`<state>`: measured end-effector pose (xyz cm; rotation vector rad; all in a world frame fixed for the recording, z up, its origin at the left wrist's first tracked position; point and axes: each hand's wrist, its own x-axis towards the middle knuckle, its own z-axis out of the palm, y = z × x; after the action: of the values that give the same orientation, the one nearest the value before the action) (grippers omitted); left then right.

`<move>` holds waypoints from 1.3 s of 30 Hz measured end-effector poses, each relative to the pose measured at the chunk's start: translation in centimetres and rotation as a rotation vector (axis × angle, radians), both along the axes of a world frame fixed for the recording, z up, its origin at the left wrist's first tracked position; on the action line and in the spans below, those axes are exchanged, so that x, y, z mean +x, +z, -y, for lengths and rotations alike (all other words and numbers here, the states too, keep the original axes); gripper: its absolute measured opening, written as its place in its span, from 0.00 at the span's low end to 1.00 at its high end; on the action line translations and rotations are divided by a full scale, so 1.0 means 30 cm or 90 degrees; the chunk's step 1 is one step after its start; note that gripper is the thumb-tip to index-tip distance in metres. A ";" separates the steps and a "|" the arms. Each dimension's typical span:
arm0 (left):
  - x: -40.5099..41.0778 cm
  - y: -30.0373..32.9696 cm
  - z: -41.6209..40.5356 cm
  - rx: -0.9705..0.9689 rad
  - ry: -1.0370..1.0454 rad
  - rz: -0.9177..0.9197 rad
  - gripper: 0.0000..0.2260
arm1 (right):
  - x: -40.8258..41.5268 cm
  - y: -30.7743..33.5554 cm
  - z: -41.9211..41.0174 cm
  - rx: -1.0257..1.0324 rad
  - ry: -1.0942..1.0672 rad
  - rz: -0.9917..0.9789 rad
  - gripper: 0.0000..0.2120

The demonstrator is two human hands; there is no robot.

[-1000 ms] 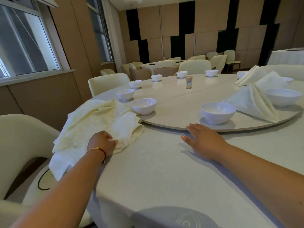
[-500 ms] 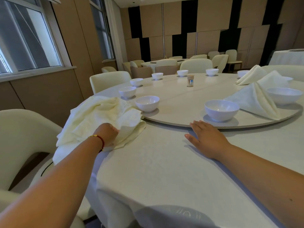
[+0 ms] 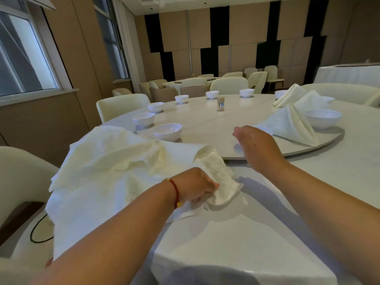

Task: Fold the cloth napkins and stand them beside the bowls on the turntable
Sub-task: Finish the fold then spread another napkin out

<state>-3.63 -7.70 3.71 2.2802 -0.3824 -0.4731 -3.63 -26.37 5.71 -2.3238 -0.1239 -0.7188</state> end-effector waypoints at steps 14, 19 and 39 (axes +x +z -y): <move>-0.056 -0.047 0.022 -0.082 0.047 0.210 0.11 | -0.078 0.029 0.020 -0.209 0.057 -0.368 0.27; -0.036 -0.052 -0.117 -0.064 0.223 0.134 0.11 | -0.057 -0.051 0.027 -0.145 -0.115 -0.482 0.23; 0.014 -0.115 -0.129 -0.417 0.354 -0.011 0.12 | -0.032 -0.160 0.012 -0.134 0.085 -0.374 0.12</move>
<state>-3.21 -3.83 0.25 1.6373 0.1101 -0.0577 -4.58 -26.73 0.92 -2.5981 -0.0892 0.0625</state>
